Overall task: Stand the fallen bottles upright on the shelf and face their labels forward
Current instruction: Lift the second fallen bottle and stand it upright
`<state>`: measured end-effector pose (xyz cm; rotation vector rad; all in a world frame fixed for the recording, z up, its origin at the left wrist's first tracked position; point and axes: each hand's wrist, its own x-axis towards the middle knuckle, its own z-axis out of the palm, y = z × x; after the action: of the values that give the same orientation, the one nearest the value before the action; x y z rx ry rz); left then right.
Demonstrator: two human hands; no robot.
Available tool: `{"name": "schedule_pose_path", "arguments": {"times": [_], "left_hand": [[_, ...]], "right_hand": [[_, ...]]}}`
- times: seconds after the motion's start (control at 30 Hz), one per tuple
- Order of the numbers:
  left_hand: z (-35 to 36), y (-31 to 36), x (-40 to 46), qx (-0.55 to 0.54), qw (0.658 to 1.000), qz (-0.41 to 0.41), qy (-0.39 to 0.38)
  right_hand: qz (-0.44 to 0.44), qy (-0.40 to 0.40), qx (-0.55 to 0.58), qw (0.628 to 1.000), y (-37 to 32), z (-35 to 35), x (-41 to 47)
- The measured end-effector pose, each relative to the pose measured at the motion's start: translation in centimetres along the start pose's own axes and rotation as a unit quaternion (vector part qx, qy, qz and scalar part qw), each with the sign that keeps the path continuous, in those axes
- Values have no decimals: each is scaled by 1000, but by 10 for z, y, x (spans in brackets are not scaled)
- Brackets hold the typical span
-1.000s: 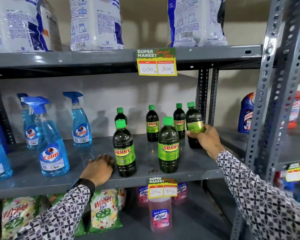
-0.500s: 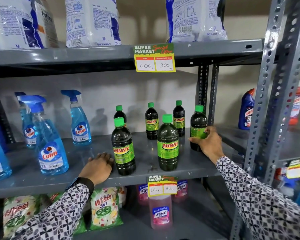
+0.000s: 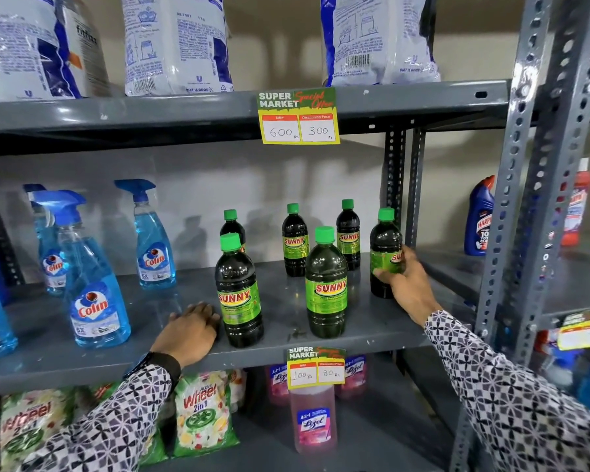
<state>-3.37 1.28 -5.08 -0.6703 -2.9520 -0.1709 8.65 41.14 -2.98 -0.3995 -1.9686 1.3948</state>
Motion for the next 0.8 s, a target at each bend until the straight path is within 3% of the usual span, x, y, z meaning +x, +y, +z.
{"name": "schedule_pose_path", "arguments": {"times": [0.17,0.3,0.5,0.8], "left_hand": [[-1,0,2,-45,999,-18,8],[-1,1,2,-57,998,-17,4],[-1,1,2,-65,998,-16,5],[2,-5,4,-53,999,-10,0]], "right_hand": [[-46,40,-108,992,-4,1,-3],[-25,18,-47,998,-5,-1,-4],[-36,38,-97,994,-1,0,0],[12,-26,-24,999,-3,-12,-6]]}}
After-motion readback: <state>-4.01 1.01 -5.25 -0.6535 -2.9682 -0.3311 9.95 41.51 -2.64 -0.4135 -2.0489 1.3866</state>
